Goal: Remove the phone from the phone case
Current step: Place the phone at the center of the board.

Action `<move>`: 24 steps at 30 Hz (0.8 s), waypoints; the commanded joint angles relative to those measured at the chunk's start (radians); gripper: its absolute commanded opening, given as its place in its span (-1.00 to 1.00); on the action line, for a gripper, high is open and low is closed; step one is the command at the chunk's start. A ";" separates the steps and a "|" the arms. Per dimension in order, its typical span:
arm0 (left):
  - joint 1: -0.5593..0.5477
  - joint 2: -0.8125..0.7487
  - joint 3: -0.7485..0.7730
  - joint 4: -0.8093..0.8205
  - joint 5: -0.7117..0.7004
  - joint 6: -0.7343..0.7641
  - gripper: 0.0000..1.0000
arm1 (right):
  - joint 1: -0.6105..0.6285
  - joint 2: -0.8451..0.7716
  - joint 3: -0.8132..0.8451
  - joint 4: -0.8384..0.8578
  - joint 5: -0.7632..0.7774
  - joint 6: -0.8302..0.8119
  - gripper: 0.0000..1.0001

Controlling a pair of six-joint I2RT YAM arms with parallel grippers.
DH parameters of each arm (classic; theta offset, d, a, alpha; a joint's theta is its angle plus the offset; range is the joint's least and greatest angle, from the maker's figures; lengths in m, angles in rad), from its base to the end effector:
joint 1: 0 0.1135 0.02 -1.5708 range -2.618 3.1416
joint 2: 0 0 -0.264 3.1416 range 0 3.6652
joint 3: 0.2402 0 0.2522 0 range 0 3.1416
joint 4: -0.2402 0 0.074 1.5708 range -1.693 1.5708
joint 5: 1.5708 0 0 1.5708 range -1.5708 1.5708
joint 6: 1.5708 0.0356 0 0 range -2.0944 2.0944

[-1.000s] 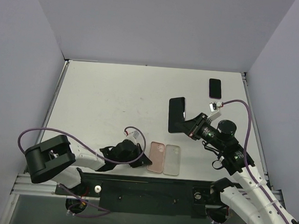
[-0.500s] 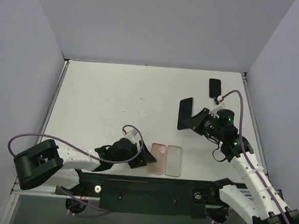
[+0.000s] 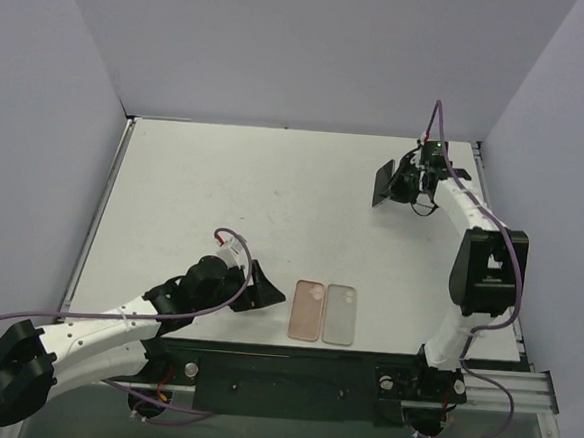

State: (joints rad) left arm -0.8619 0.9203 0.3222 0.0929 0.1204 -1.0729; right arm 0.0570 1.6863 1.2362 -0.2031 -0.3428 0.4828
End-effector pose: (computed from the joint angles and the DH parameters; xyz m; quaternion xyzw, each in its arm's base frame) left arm 0.1218 -0.1485 0.1823 -0.0601 0.8583 -0.4469 0.2450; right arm 0.3812 0.0337 0.2578 0.1128 0.8795 0.2637 0.3798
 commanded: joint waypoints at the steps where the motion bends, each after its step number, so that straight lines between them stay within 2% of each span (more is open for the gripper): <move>1: 0.008 -0.051 0.070 -0.062 0.048 0.114 0.68 | -0.040 0.253 0.308 -0.030 -0.142 -0.079 -1.00; 5: 0.004 -0.087 0.071 -0.047 0.065 0.110 0.68 | -0.054 0.433 0.509 -0.098 -0.196 -0.064 -1.00; 10: 0.003 -0.126 0.052 -0.044 0.065 0.076 0.68 | -0.103 0.575 0.692 -0.162 -0.228 -0.050 -1.00; 13: 0.004 -0.161 0.057 -0.081 0.064 0.082 0.68 | -0.115 0.639 0.744 -0.197 -0.228 -0.062 -1.00; 18: 0.006 -0.201 0.043 -0.139 0.030 0.067 0.68 | -0.140 0.746 0.873 -0.360 -0.213 -0.116 -0.94; 24: 0.006 -0.206 0.046 -0.148 0.032 0.059 0.68 | -0.141 0.770 0.927 -0.460 -0.174 -0.197 -0.85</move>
State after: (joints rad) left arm -0.8604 0.7193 0.3504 -0.0380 0.1635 -1.0138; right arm -0.0784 2.4439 2.1254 -0.4999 -0.5488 0.3428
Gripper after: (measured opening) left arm 0.840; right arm 0.065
